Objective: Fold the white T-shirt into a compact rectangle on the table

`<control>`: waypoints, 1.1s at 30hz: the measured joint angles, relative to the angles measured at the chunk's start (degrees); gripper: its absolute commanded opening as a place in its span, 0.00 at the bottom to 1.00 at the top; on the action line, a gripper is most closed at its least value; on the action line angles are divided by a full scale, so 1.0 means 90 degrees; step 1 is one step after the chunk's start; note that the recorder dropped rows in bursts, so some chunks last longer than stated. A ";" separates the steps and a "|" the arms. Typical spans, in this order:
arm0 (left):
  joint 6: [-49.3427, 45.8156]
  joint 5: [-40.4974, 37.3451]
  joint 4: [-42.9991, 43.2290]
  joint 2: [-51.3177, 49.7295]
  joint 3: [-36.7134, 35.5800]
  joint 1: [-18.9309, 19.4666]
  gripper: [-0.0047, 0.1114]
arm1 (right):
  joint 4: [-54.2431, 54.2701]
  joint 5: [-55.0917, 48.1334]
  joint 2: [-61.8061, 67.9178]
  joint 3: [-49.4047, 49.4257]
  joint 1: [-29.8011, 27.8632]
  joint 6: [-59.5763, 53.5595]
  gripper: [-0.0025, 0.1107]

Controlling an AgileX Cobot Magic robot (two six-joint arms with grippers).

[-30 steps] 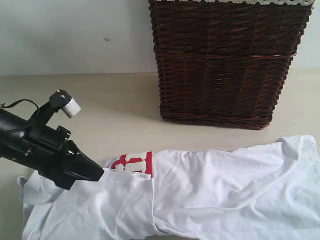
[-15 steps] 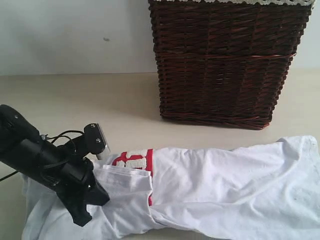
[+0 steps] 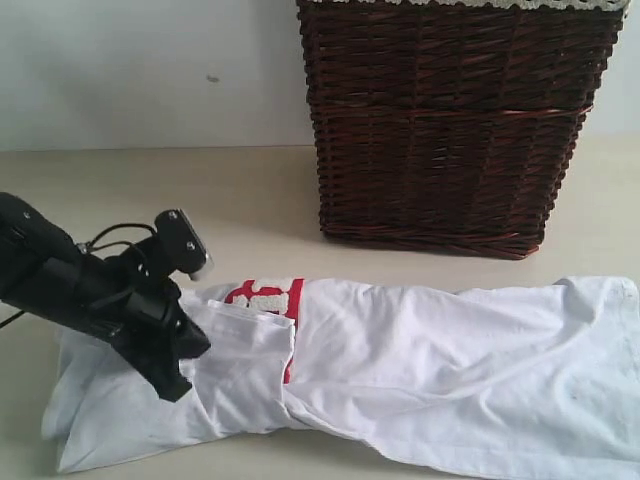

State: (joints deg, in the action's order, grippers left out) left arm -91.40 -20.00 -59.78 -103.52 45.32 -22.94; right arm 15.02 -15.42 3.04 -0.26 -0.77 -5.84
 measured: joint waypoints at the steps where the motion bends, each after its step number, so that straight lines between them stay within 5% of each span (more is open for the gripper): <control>1: 0.0025 0.0031 -0.0049 0.0192 0.0014 0.0000 0.31 | 0.0000 0.0000 0.0000 0.0000 0.0000 0.0000 0.21; 6: 0.0303 0.0187 -0.0194 0.0991 0.0081 0.0046 0.60 | 0.0000 0.0000 0.0000 0.0000 0.0000 0.0000 0.21; 12: 0.2238 0.0498 0.0030 0.1471 -0.0276 0.0636 0.83 | 0.0000 0.0000 0.0000 0.0000 0.0000 0.0000 0.21; 20: 0.3921 0.0526 0.0261 0.1471 -0.0710 0.1369 0.84 | 0.0000 0.0000 0.0000 0.0000 0.0000 0.0000 0.21; 27: 0.3992 0.0526 0.0261 0.1471 -0.0714 0.1414 0.84 | 0.0000 0.0000 0.0000 0.0000 0.0000 0.0000 0.21; 33: 0.3992 0.0539 0.0261 0.1471 -0.0714 0.1414 0.95 | 0.0000 0.0000 0.0000 0.0000 0.0000 0.0000 0.21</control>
State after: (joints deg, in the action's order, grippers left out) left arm -55.47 -15.14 -57.43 -90.29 38.90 -10.22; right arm 15.02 -15.42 3.04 -0.26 -0.77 -5.84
